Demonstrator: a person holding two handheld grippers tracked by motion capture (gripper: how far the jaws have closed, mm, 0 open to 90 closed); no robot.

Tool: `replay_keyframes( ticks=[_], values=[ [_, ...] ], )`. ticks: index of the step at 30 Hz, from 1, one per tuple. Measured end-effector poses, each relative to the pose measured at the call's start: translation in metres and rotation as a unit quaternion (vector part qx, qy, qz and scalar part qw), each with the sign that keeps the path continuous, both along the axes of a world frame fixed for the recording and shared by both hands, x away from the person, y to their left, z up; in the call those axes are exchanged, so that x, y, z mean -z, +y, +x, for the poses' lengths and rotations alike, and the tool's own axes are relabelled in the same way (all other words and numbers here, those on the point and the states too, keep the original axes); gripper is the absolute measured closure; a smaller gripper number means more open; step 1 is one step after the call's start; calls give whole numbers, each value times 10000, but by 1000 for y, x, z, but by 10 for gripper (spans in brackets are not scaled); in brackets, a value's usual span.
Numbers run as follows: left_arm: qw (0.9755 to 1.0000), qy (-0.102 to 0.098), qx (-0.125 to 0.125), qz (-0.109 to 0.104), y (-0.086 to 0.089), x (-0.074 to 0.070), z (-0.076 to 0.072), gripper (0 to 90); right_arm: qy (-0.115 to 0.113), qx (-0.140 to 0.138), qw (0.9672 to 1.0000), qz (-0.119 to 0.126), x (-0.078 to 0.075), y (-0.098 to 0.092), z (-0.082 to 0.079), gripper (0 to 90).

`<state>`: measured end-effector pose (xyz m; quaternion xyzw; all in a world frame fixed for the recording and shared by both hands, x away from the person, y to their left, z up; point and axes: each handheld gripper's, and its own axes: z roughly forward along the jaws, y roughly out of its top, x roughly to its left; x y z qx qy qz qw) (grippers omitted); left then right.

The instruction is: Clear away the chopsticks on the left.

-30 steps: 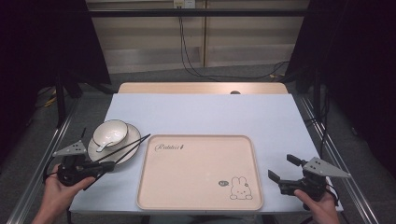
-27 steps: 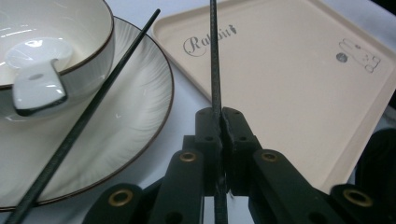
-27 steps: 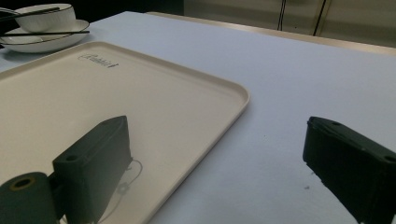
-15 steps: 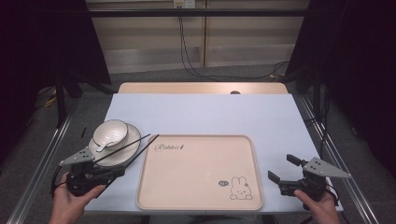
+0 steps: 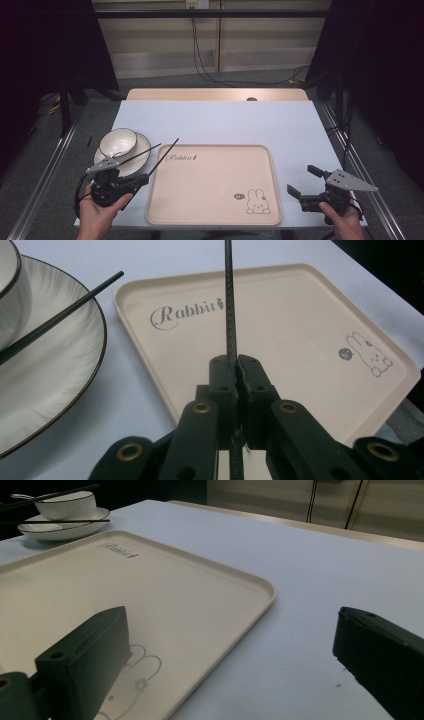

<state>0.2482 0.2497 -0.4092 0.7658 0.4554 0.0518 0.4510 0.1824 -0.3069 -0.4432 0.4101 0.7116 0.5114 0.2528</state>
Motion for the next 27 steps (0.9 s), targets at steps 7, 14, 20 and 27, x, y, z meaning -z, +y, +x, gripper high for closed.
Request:
replay_keyframes(
  ticks=[7, 14, 20, 27],
  values=[
    [9996, 128, -235, 35, -15, 4, 8, 860, 14, -7, 10000, -14, 0, 1, 1, 20],
    [9985, 287, -440, 141, -29, 11, 17, 860, 17, 3, 10000, -6, 0, 1, 1, 20],
    [9972, 429, -583, 192, -38, 21, 20, 860, 27, -11, 10000, -8, 1, 1, 1, 20],
    [9945, 615, -809, 253, -40, 35, 22, 860, 46, -37, 10000, -8, 1, 2, 1, 20]
  ],
)
